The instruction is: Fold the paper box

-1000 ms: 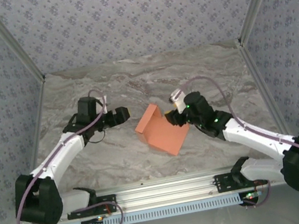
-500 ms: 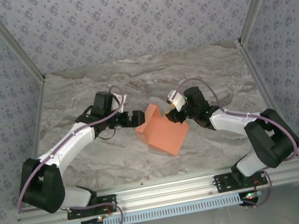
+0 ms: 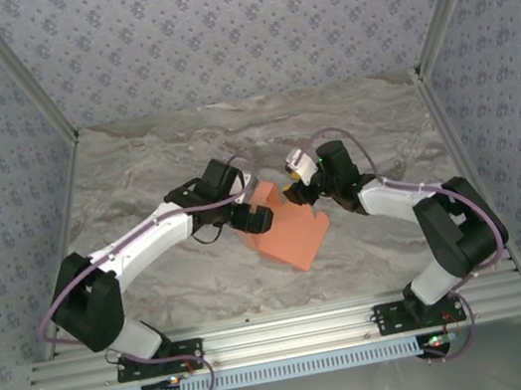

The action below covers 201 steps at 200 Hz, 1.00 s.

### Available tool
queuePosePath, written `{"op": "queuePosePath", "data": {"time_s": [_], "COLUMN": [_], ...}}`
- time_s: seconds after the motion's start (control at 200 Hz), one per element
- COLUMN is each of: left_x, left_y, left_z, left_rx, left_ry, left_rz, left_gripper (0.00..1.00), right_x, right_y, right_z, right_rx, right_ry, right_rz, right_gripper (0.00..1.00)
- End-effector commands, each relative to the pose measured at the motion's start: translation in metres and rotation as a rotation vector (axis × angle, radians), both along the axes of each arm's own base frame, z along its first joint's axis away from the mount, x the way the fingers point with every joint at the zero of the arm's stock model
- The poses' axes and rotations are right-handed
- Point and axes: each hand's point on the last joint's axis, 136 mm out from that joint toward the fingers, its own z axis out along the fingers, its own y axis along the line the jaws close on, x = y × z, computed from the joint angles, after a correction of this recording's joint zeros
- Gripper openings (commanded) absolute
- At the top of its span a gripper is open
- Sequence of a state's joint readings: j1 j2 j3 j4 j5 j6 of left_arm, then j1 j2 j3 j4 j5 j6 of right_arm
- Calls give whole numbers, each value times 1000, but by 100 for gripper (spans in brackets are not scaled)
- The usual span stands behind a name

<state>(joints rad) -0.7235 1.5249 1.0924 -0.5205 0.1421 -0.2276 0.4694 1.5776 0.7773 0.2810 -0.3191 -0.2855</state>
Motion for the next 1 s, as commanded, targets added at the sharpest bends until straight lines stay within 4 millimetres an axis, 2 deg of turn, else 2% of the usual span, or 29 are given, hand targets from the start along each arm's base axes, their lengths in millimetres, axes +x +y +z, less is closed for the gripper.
{"op": "queuePosePath", "data": {"time_s": [0.0,0.135,0.285,0.435,0.68,0.78,0.919,0.999], "left_x": [-11,-18,-24,-25,-23,-21,-22,-23], "left_y": [6,5,3,3,2,5,6,7], "left_z": [-3,-17,-19,-26,-39,-42,-44,-44], "left_rx": [36,55,48,79,118,141,159,160], "left_ry": [-28,5,23,28,55,39,35,31], "left_rz": [-25,-42,-74,-116,-119,-113,-143,-162], "left_gripper": [99,95,92,80,77,69,52,49], "right_x": [9,10,3,0,-3,-3,0,-1], "right_y": [9,6,0,-7,-13,-15,-18,-15], "right_z": [-12,-25,-32,-34,-31,-33,-32,-29], "right_rx": [-16,51,82,119,139,141,161,150], "right_ry": [16,46,75,95,108,114,115,88], "right_rz": [-37,-107,-112,-124,-124,-128,-137,-104], "right_gripper": [48,47,47,46,46,46,46,46]}}
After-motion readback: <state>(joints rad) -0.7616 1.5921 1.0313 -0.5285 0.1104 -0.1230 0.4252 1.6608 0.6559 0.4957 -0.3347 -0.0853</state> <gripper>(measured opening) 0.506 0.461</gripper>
